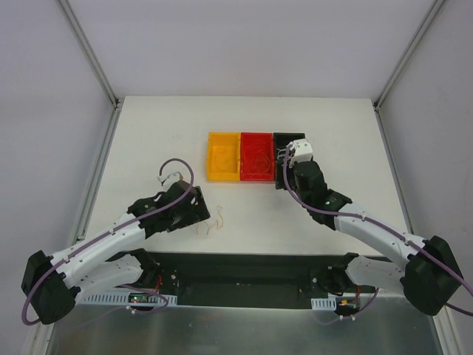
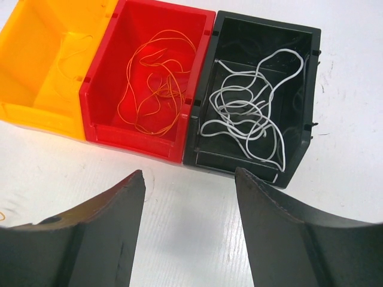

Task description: Untangle the cables

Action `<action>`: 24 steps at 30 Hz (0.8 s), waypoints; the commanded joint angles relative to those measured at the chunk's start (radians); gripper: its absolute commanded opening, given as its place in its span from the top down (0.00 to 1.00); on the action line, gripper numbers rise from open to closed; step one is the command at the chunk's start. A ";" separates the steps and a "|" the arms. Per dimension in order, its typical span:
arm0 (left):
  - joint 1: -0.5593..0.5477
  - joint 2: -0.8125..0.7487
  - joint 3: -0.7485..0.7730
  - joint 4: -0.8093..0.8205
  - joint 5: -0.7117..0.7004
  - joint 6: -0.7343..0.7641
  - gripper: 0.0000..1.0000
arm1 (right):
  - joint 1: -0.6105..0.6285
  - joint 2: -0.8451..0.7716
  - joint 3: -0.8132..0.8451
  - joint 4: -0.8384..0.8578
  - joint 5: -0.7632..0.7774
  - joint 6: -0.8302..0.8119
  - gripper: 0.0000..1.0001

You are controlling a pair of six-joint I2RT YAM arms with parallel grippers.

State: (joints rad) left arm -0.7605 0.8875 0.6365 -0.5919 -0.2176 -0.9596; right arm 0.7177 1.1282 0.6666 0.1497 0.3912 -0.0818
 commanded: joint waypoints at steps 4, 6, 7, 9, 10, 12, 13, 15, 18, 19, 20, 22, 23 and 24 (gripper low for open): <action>-0.010 0.194 0.029 -0.039 0.024 -0.143 0.01 | -0.011 -0.056 -0.013 0.047 0.001 0.010 0.36; -0.008 0.235 0.045 -0.033 0.030 -0.165 0.02 | -0.014 -0.064 -0.016 0.045 0.001 0.008 0.36; -0.010 0.255 0.048 -0.023 0.044 -0.172 0.07 | -0.015 -0.067 -0.018 0.047 0.005 0.010 0.36; -0.011 0.289 0.052 0.023 0.086 -0.171 0.14 | -0.018 -0.070 -0.019 0.047 0.003 0.008 0.36; -0.017 0.306 0.061 0.039 0.098 -0.171 0.20 | -0.018 -0.071 -0.019 0.047 0.003 0.010 0.36; -0.037 0.346 0.077 0.056 0.101 -0.174 0.31 | -0.021 -0.074 -0.021 0.045 0.002 0.008 0.36; -0.045 0.361 0.084 0.066 0.095 -0.174 0.39 | -0.021 -0.076 -0.022 0.045 0.000 0.010 0.36; -0.056 0.381 0.100 0.067 0.086 -0.171 0.63 | -0.023 -0.077 -0.022 0.044 0.001 0.008 0.36; -0.057 0.354 0.109 0.067 0.060 -0.148 1.00 | -0.026 -0.076 -0.024 0.045 0.003 0.011 0.36; -0.057 0.332 0.108 0.067 0.052 -0.140 1.00 | -0.026 -0.073 -0.024 0.045 0.002 0.010 0.36; -0.056 0.305 0.112 0.067 0.043 -0.125 1.00 | -0.029 -0.073 -0.025 0.045 -0.002 0.010 0.36; -0.057 0.259 0.127 0.067 0.040 -0.065 1.00 | -0.029 -0.074 -0.025 0.045 -0.003 0.013 0.36; -0.056 0.233 0.140 0.067 0.043 -0.030 1.00 | -0.029 -0.076 -0.025 0.045 -0.002 0.013 0.36; -0.057 0.214 0.155 0.066 0.044 0.011 1.00 | -0.029 -0.077 -0.027 0.044 -0.002 0.014 0.36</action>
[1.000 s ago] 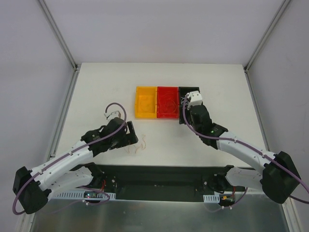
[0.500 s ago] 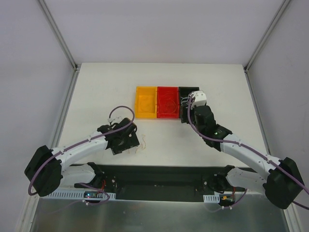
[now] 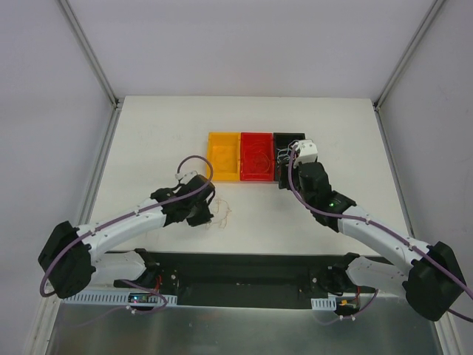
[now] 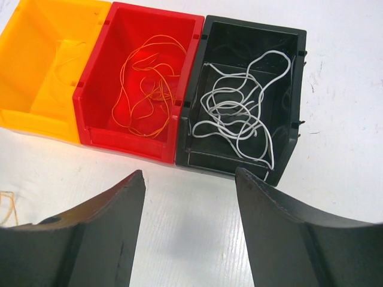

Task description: Untangle the cables

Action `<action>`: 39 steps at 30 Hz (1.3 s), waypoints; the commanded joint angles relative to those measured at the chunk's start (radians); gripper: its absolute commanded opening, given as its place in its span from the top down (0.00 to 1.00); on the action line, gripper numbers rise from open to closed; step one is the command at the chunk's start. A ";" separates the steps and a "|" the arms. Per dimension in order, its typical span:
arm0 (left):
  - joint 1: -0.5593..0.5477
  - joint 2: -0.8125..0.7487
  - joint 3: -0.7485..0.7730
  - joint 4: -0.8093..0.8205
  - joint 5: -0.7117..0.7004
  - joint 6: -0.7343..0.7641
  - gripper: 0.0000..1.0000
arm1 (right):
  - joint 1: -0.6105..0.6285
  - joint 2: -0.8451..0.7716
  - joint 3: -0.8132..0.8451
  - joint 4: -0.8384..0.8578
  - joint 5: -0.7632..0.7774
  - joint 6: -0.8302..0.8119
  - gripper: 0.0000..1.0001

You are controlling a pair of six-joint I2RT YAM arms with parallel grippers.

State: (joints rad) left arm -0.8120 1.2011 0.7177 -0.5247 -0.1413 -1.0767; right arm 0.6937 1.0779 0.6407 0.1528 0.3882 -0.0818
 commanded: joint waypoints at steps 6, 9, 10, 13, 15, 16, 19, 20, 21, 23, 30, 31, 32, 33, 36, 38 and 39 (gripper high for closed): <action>-0.001 -0.181 0.155 -0.004 -0.059 0.287 1.00 | -0.010 -0.027 -0.003 0.044 0.003 0.014 0.36; 0.010 -0.170 0.210 -0.011 -0.092 0.351 1.00 | -0.010 -0.032 -0.006 0.045 0.006 0.016 0.36; 0.017 -0.155 0.229 -0.012 -0.093 0.374 1.00 | -0.010 -0.033 -0.009 0.050 0.006 0.016 0.36; 0.046 -0.091 0.310 -0.020 -0.096 0.440 1.00 | -0.013 -0.036 -0.015 0.059 0.011 0.017 0.36; 0.068 -0.036 0.363 -0.023 -0.099 0.487 1.00 | -0.013 -0.038 -0.019 0.059 0.017 0.016 0.36; 0.077 -0.005 0.388 -0.024 -0.104 0.506 1.00 | -0.016 -0.038 -0.018 0.060 0.017 0.017 0.36; 0.106 0.089 0.457 -0.023 -0.119 0.558 1.00 | -0.017 -0.041 -0.022 0.062 0.018 0.016 0.37; 0.112 0.121 0.477 -0.024 -0.132 0.573 1.00 | -0.019 -0.042 -0.021 0.062 0.020 0.014 0.37; 0.120 0.158 0.502 -0.024 -0.141 0.590 1.00 | -0.019 -0.044 -0.022 0.063 0.023 0.014 0.37; 0.132 0.230 0.545 -0.026 -0.174 0.622 1.00 | -0.020 -0.047 -0.027 0.064 0.026 0.014 0.37; 0.183 0.494 0.718 -0.046 -0.262 0.678 1.00 | -0.026 -0.053 -0.029 0.065 0.031 0.014 0.37; 0.188 0.527 0.741 -0.046 -0.265 0.684 1.00 | -0.025 -0.055 -0.032 0.067 0.031 0.014 0.37; 0.191 0.563 0.767 -0.046 -0.268 0.689 1.00 | -0.026 -0.055 -0.030 0.067 0.031 0.013 0.37; 0.191 0.596 0.791 -0.046 -0.274 0.696 1.00 | -0.028 -0.055 -0.030 0.067 0.032 0.014 0.37; 0.195 0.685 0.859 -0.046 -0.310 0.715 1.00 | -0.028 -0.053 -0.033 0.067 0.035 0.014 0.37; 0.201 0.730 0.893 -0.044 -0.307 0.719 1.00 | -0.031 -0.047 -0.032 0.065 0.032 0.016 0.37; 0.206 0.751 0.911 -0.044 -0.299 0.719 1.00 | -0.030 -0.046 -0.029 0.065 0.032 0.014 0.37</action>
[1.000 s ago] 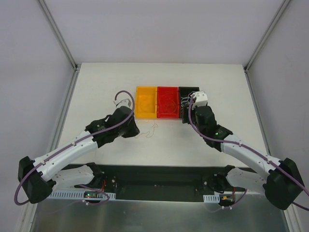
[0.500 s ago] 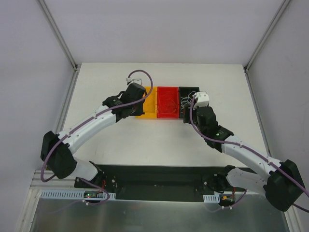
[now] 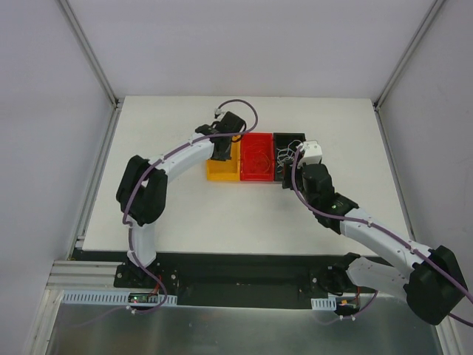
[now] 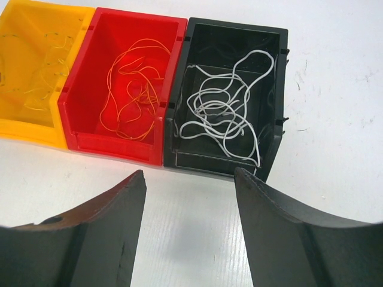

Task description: Untangle the cables

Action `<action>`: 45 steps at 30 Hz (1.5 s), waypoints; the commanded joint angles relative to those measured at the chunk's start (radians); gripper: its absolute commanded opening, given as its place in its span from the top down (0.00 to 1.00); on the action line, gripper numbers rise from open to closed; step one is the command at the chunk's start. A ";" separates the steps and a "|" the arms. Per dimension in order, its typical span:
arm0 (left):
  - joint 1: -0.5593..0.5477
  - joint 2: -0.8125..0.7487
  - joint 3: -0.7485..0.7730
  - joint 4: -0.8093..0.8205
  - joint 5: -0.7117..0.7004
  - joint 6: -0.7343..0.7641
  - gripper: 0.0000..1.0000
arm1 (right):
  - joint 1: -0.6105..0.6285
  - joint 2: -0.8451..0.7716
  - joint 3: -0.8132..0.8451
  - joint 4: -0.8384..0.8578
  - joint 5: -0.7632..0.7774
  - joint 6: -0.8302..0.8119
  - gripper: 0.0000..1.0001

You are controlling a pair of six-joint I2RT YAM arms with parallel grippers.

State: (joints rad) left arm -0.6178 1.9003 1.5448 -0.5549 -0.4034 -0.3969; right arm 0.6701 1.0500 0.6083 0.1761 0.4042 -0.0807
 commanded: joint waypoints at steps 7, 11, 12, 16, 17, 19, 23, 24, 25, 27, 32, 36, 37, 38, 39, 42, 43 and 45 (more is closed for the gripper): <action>0.018 0.118 0.098 0.007 -0.021 0.044 1.00 | -0.010 -0.001 0.008 0.043 0.013 0.015 0.37; 0.018 0.091 0.069 0.019 -0.032 0.062 1.00 | -0.012 0.015 0.016 0.040 0.002 0.021 0.37; 0.018 0.077 0.060 0.030 -0.031 0.067 1.00 | -0.012 0.018 0.018 0.042 -0.002 0.024 0.37; 0.018 0.007 0.029 0.033 -0.009 0.081 0.76 | -0.012 0.021 0.018 0.040 -0.002 0.025 0.37; 0.018 -0.013 0.018 0.035 -0.008 0.078 0.66 | -0.012 0.019 0.016 0.039 -0.002 0.024 0.37; 0.018 -0.070 -0.008 0.033 -0.003 0.069 0.50 | -0.012 0.013 0.016 0.037 -0.001 0.024 0.37; 0.018 -0.225 -0.095 0.036 0.053 0.024 0.31 | -0.014 0.007 0.013 0.039 0.001 0.025 0.37; 0.018 -0.275 -0.129 0.042 0.089 0.011 0.27 | -0.014 0.005 0.013 0.039 -0.001 0.028 0.37; 0.018 -0.320 -0.159 0.055 0.125 -0.006 0.26 | -0.014 0.004 0.011 0.039 -0.002 0.030 0.37; 0.018 -0.445 -0.265 0.078 0.197 -0.045 0.23 | -0.014 0.002 0.013 0.039 -0.007 0.030 0.37; 0.016 -0.752 -0.616 0.200 0.382 -0.155 0.21 | -0.015 -0.005 0.010 0.039 -0.008 0.033 0.37; 0.015 -1.027 -0.972 0.357 0.495 -0.232 0.13 | -0.017 -0.010 0.010 0.039 -0.016 0.041 0.37; 0.013 -1.082 -1.035 0.392 0.515 -0.252 0.11 | -0.017 -0.010 0.008 0.039 -0.019 0.041 0.37; 0.013 -1.143 -1.101 0.429 0.537 -0.267 0.10 | -0.017 -0.011 0.007 0.039 -0.019 0.039 0.37; 0.012 -1.194 -1.155 0.456 0.560 -0.278 0.09 | -0.017 -0.013 0.007 0.037 -0.018 0.039 0.37; 0.010 -1.297 -1.236 0.496 0.565 -0.296 0.07 | -0.017 -0.021 0.005 0.037 -0.016 0.039 0.37; 0.010 -1.326 -1.249 0.500 0.561 -0.296 0.07 | -0.017 -0.022 0.004 0.036 -0.015 0.039 0.37; 0.010 -1.368 -1.259 0.509 0.549 -0.284 0.07 | -0.018 -0.034 0.001 0.036 -0.018 0.048 0.37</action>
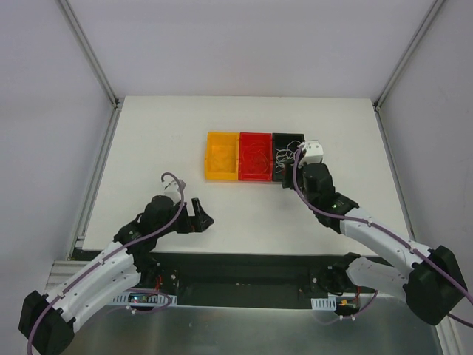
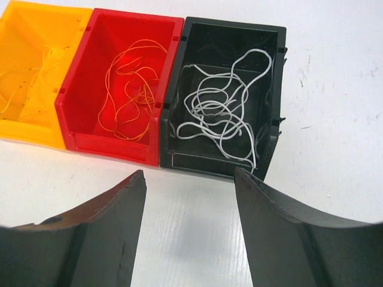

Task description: Untangle the cables

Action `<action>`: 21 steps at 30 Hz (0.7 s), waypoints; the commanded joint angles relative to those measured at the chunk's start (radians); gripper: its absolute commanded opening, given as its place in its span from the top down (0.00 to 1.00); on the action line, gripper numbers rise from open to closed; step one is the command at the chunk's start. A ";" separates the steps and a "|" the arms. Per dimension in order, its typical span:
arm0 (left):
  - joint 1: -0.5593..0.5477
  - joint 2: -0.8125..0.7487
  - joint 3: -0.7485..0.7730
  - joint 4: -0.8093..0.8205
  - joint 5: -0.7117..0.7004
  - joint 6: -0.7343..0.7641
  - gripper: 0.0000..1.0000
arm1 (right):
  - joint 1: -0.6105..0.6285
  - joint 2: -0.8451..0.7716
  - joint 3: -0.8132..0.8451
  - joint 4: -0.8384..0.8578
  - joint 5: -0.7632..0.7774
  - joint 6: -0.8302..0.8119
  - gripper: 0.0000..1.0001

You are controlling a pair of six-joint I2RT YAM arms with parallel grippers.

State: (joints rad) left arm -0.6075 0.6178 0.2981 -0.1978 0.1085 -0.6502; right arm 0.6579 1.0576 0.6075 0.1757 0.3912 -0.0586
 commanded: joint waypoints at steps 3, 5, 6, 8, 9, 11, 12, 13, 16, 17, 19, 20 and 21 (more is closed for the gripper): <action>0.000 -0.136 -0.016 0.158 0.039 -0.022 0.07 | -0.006 -0.086 -0.009 0.030 -0.046 0.055 0.36; 0.000 -0.173 -0.013 0.158 0.057 -0.022 0.07 | -0.006 -0.111 -0.018 0.038 -0.066 0.095 0.35; 0.000 -0.191 -0.011 0.159 0.063 -0.023 0.07 | -0.006 -0.122 -0.005 0.003 -0.075 0.109 0.35; 0.000 -0.226 -0.019 0.166 0.082 -0.019 0.07 | -0.006 -0.163 -0.003 -0.063 -0.115 0.121 0.34; 0.000 -0.246 -0.022 0.167 0.092 -0.014 0.07 | -0.004 -0.201 -0.012 -0.106 -0.138 0.126 0.33; 0.000 -0.286 -0.034 0.170 0.106 -0.011 0.07 | -0.004 -0.318 -0.061 -0.171 -0.176 0.140 0.32; 0.000 -0.309 -0.045 0.172 0.114 -0.011 0.07 | -0.004 -0.402 -0.093 -0.212 -0.199 0.155 0.31; 0.000 -0.332 -0.057 0.178 0.120 -0.011 0.07 | -0.004 -0.482 -0.130 -0.243 -0.216 0.175 0.28; -0.001 -0.407 -0.108 0.195 0.144 -0.005 0.07 | -0.004 -0.764 -0.219 -0.338 -0.265 0.288 0.11; 0.000 -0.435 -0.126 0.195 0.152 -0.006 0.07 | -0.004 -0.841 -0.239 -0.367 -0.279 0.331 0.05; -0.001 -0.483 -0.164 0.247 0.160 -0.020 0.07 | -0.004 -0.962 -0.282 -0.432 -0.279 0.410 0.04; -0.001 -0.509 -0.184 0.256 0.160 -0.025 0.06 | -0.004 -1.013 -0.296 -0.470 -0.269 0.431 0.04; 0.000 -0.532 -0.201 0.267 0.158 -0.035 0.07 | -0.004 -1.042 -0.313 -0.501 -0.267 0.442 0.04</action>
State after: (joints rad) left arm -0.6079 0.1593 0.1555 -0.0246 0.2317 -0.6655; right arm 0.6567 0.1406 0.3553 -0.1524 0.1589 0.2256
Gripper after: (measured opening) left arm 0.935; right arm 0.966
